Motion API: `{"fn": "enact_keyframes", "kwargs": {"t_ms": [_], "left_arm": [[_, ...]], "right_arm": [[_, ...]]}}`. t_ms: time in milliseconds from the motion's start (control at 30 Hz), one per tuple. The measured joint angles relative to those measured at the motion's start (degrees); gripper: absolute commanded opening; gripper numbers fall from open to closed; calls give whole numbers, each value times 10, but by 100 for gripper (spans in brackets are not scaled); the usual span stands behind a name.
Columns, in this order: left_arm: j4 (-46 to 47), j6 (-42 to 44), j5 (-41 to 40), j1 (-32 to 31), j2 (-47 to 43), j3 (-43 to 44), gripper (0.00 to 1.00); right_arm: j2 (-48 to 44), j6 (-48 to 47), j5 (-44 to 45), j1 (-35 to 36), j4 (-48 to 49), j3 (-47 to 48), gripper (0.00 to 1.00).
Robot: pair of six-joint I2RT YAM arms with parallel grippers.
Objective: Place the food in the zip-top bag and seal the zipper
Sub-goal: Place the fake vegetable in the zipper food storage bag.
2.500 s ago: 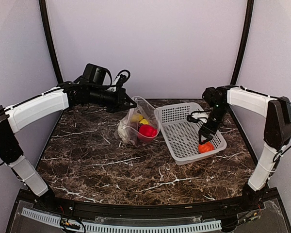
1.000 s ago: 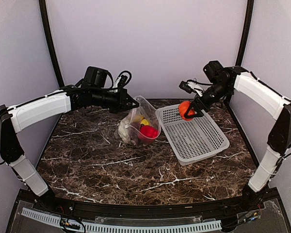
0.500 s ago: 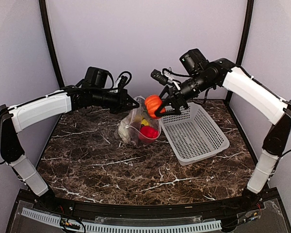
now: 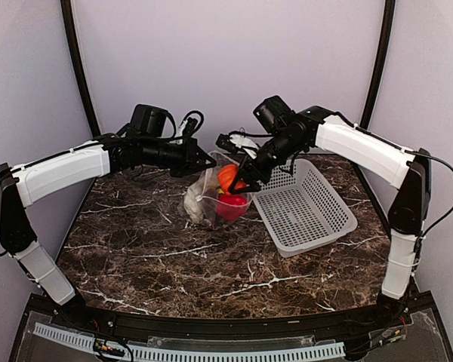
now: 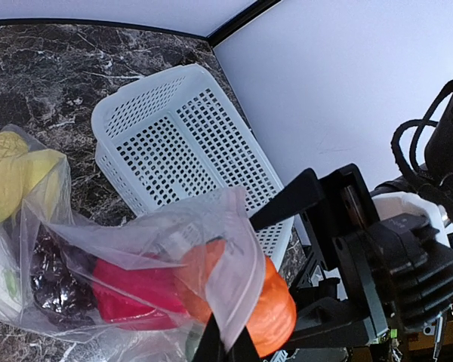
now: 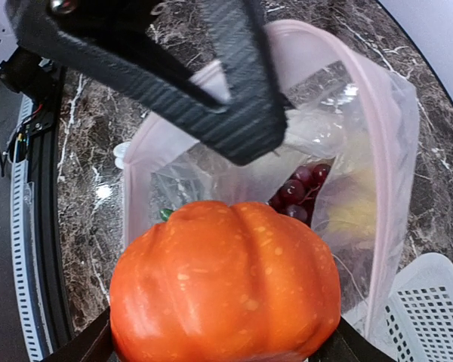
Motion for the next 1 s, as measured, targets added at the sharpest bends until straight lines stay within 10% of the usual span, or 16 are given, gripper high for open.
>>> {"fn": "enact_keyframes", "kwargs": {"t_ms": [533, 833, 1000], "left_arm": [[18, -9, 6, 1, -5, -2, 1], [19, -9, 8, 24, -5, -2, 1], [19, -8, 13, 30, -5, -2, 1]], "right_arm": [[71, 20, 113, 21, 1, 95, 99], [21, 10, 28, 14, -11, 104, 99], [-90, -67, -17, 3, -5, 24, 73]]}}
